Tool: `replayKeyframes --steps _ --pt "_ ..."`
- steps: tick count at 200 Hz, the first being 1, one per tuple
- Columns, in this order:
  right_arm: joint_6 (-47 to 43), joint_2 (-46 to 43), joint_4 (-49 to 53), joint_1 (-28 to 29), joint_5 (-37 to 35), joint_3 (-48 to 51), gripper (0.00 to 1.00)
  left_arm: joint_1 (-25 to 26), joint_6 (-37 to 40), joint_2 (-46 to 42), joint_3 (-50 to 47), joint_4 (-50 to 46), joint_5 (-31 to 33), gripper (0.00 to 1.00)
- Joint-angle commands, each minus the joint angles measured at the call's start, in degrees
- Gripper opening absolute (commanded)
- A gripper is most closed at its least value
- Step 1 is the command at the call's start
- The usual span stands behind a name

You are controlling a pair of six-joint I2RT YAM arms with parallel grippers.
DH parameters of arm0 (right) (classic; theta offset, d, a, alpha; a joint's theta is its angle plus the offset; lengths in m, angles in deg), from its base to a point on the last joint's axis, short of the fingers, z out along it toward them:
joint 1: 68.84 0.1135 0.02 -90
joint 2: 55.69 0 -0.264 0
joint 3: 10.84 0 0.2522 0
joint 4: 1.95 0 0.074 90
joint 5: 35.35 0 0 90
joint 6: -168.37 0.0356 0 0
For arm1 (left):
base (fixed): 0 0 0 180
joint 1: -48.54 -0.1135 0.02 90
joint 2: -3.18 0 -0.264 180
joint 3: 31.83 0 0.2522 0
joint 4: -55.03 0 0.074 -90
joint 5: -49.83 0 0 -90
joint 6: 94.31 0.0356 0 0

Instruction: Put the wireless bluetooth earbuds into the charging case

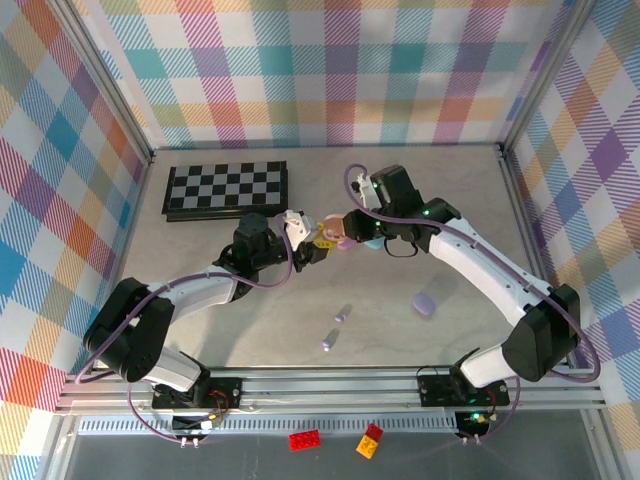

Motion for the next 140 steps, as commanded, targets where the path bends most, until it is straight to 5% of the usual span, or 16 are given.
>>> replayKeyframes --steps 1,140 --pt "-1.0 1.0 0.6 0.6 0.2 -2.2 0.20 0.7 1.2 -0.2 1.6 0.2 -1.3 0.30" --pt "-1.6 3.2 0.2 0.9 1.1 -2.6 0.21 0.7 0.5 -0.3 1.4 1.2 -1.4 0.30"
